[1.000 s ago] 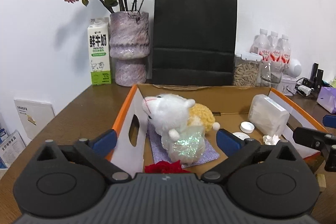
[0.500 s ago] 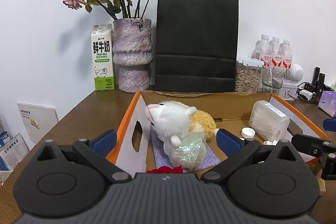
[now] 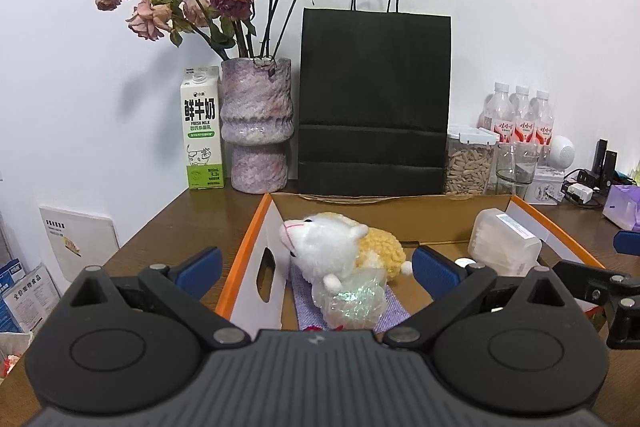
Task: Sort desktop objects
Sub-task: 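Withdraw both open tools from the box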
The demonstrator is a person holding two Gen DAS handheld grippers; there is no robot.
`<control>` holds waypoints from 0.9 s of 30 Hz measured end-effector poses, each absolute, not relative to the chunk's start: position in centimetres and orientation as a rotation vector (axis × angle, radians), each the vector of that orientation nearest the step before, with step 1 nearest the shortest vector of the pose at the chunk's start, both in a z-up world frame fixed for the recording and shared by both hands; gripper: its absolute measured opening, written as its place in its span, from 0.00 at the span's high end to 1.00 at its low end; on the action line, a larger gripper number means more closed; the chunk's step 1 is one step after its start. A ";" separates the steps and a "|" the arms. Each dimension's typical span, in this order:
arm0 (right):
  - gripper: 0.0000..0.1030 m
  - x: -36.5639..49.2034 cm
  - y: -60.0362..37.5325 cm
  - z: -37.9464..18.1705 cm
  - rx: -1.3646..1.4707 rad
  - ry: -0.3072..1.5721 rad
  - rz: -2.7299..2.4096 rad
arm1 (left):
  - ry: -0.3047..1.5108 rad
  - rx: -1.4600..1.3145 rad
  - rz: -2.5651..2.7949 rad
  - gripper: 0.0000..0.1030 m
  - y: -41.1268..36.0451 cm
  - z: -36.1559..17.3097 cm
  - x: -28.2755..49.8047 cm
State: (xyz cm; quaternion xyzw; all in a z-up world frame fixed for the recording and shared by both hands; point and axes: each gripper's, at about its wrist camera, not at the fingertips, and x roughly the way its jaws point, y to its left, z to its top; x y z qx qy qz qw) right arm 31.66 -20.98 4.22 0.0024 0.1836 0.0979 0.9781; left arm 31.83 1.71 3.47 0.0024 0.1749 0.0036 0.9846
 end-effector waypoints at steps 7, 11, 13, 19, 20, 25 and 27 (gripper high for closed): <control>0.00 30.4 -21.1 4.7 -0.003 0.364 0.202 | 0.349 0.008 0.014 0.00 1.9 3.9 30.5; 0.00 29.3 -21.2 5.0 -0.012 0.360 0.205 | 0.345 0.010 0.016 0.00 1.9 4.2 29.6; 0.00 28.7 -21.2 5.1 -0.017 0.358 0.204 | 0.343 0.011 0.017 0.00 2.0 4.3 29.2; 0.00 27.2 -21.6 5.0 -0.031 0.366 0.195 | 0.347 0.012 0.017 0.00 2.2 4.6 27.7; 0.00 27.0 -21.7 4.9 -0.033 0.368 0.194 | 0.349 0.013 0.018 0.00 2.2 4.5 27.4; 0.00 25.9 -21.9 4.4 -0.042 0.388 0.190 | 0.357 0.007 0.042 0.00 2.5 4.4 26.2; 0.00 25.4 -22.1 4.1 -0.046 0.399 0.190 | 0.357 0.006 0.040 0.00 2.6 4.4 25.7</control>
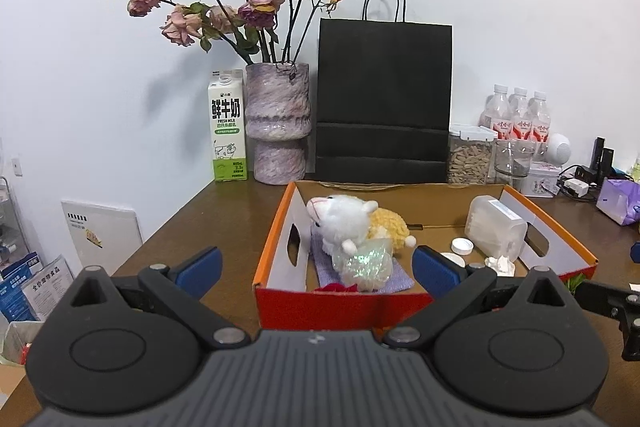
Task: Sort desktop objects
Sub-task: 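Withdraw both open tools from the box, then move the right tool to the small yellow block while the left tool reaches the black cable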
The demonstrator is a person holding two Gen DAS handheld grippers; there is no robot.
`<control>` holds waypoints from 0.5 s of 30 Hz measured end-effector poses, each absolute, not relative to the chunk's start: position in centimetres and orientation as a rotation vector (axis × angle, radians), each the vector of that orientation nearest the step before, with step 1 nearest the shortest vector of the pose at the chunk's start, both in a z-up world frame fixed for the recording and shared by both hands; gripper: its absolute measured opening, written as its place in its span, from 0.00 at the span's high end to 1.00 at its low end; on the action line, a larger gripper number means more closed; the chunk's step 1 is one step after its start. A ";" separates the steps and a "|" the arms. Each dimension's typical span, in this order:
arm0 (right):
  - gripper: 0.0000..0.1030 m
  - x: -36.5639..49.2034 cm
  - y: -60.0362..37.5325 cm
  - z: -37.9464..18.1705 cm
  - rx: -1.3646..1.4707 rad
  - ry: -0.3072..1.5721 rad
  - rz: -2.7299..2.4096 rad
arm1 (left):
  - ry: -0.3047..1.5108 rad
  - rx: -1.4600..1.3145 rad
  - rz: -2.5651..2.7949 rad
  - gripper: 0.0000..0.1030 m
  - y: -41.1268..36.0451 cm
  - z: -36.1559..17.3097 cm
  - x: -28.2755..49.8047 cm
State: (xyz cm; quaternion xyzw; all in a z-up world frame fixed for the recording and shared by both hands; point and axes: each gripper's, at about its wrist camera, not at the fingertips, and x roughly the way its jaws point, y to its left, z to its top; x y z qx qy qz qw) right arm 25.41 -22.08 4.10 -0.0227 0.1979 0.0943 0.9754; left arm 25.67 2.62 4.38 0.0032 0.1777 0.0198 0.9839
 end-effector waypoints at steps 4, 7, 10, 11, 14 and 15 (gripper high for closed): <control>0.00 24.6 -22.4 3.4 -0.051 0.426 0.192 | 0.365 0.008 0.039 0.00 2.7 4.2 24.7; 0.00 24.1 -22.6 2.8 -0.056 0.445 0.191 | 0.376 0.013 0.038 0.00 2.8 3.9 23.9; 0.00 23.7 -22.9 1.9 -0.059 0.478 0.184 | 0.388 0.031 0.039 0.00 2.8 3.3 23.3; 0.00 23.6 -23.1 1.5 -0.059 0.492 0.178 | 0.392 0.035 0.039 0.00 2.8 3.1 23.1; 0.00 23.3 -23.6 0.6 -0.061 0.527 0.163 | 0.408 0.038 0.042 0.00 3.1 2.6 22.4; 0.00 23.2 -23.7 0.4 -0.061 0.535 0.158 | 0.414 0.036 0.044 0.00 3.3 2.4 22.2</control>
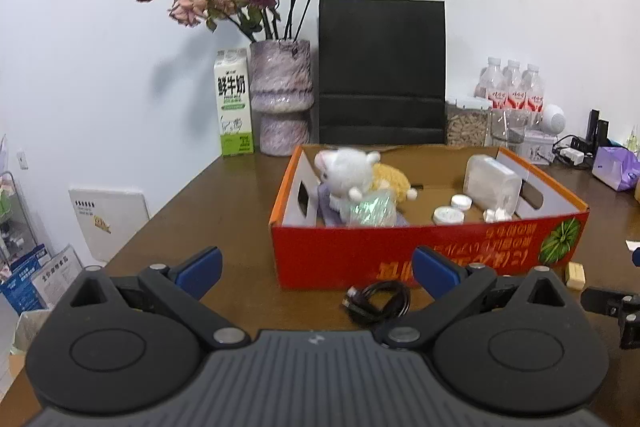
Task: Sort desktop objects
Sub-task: 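Move the right tool to the small yellow block while the left tool reaches the black cable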
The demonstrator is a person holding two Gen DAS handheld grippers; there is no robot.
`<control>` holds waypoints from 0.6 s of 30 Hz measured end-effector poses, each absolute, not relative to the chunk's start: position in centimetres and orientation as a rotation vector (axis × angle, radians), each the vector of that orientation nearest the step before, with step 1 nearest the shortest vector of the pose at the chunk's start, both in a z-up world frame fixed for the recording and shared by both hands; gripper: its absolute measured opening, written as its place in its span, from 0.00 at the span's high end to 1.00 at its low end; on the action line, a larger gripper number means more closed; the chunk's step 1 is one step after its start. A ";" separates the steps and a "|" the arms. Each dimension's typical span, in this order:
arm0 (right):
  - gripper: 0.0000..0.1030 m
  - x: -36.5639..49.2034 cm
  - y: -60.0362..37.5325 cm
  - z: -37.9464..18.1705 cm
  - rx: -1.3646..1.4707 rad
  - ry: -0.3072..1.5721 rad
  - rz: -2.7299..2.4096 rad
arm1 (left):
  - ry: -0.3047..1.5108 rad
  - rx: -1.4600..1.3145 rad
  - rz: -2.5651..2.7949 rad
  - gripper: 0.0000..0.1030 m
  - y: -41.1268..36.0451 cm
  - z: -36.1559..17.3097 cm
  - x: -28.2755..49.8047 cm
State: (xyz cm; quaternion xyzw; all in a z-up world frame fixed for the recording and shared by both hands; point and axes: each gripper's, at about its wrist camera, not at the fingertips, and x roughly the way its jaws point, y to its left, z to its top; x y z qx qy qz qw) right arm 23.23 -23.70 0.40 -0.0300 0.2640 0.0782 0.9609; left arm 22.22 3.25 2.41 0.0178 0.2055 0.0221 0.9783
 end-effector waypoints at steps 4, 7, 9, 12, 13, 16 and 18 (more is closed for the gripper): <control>0.00 22.8 -24.2 -0.2 -0.057 0.553 0.152 | 0.436 0.022 0.052 0.00 3.8 1.8 21.5; 0.00 22.6 -24.2 -0.4 -0.061 0.559 0.153 | 0.441 0.012 0.055 0.00 4.1 1.7 21.0; 0.00 22.5 -24.2 -0.5 -0.063 0.562 0.155 | 0.437 0.007 0.054 0.00 4.2 1.8 20.7; 0.00 22.4 -24.0 -0.6 -0.067 0.568 0.159 | 0.434 0.002 0.053 0.00 4.3 1.9 20.5; 0.00 22.4 -24.0 -0.7 -0.068 0.570 0.160 | 0.434 0.000 0.054 0.00 4.3 1.9 20.5; 0.00 22.4 -23.9 -0.8 -0.071 0.573 0.162 | 0.439 -0.004 0.052 0.00 4.3 1.8 20.6; 0.00 22.4 -23.9 -0.8 -0.072 0.576 0.163 | 0.441 -0.004 0.052 0.00 4.3 1.7 20.7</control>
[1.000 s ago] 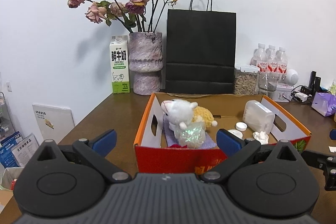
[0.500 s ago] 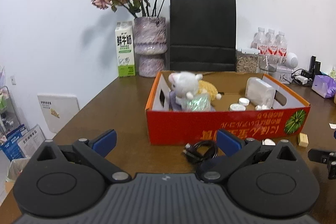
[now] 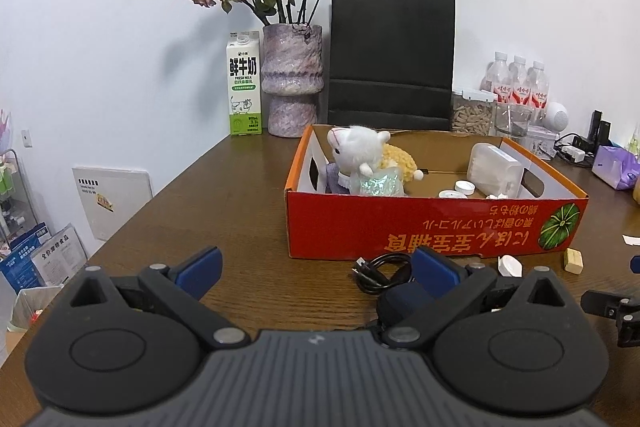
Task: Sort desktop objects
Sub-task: 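Move the right tool to the small yellow block while the left tool reaches the black cable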
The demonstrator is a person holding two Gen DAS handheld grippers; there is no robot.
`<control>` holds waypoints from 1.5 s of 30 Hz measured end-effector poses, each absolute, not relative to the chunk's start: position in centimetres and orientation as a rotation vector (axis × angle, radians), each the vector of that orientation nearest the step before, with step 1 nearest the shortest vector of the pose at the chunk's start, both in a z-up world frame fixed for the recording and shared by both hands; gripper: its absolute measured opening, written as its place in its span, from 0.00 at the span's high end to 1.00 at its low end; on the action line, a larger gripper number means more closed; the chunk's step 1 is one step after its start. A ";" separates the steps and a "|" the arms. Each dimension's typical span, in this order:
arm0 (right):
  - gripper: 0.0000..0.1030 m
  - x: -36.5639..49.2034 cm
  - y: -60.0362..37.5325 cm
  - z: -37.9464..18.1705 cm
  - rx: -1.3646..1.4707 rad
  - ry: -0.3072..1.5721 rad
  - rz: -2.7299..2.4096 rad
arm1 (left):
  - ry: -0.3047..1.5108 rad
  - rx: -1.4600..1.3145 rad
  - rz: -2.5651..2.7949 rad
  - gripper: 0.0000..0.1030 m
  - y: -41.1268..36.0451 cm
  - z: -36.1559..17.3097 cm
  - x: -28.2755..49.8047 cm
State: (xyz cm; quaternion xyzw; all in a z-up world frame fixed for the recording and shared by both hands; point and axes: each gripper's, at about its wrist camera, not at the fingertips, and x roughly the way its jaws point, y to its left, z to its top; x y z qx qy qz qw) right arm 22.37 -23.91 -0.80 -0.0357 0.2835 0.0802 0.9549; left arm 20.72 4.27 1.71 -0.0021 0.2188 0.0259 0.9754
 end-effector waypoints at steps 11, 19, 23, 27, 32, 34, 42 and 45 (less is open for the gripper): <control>0.00 22.5 -23.9 -1.1 -0.076 0.587 0.163 | 0.454 -0.013 0.053 0.00 4.3 1.3 20.7; 0.00 22.5 -23.9 -1.3 -0.073 0.593 0.162 | 0.460 -0.013 0.051 0.00 4.2 1.3 20.9; 0.00 22.7 -24.2 -1.3 -0.063 0.592 0.154 | 0.463 -0.012 0.048 0.00 4.1 1.3 21.0; 0.02 23.1 -24.2 -1.3 -0.063 0.596 0.145 | 0.467 -0.012 0.046 0.00 4.0 1.4 21.2; 0.14 24.7 -24.4 -1.1 -0.057 0.601 0.134 | 0.479 -0.010 0.050 0.00 4.1 1.3 21.7; 0.19 25.6 -24.6 -1.1 -0.051 0.611 0.127 | 0.491 -0.006 0.051 0.00 4.0 1.2 22.0; 0.35 28.6 -24.5 -1.6 -0.022 0.657 0.104 | 0.578 0.024 0.008 0.00 2.3 0.5 25.5; 0.39 29.0 -24.5 -2.0 -0.015 0.669 0.101 | 0.623 0.037 -0.011 0.00 1.5 0.1 27.3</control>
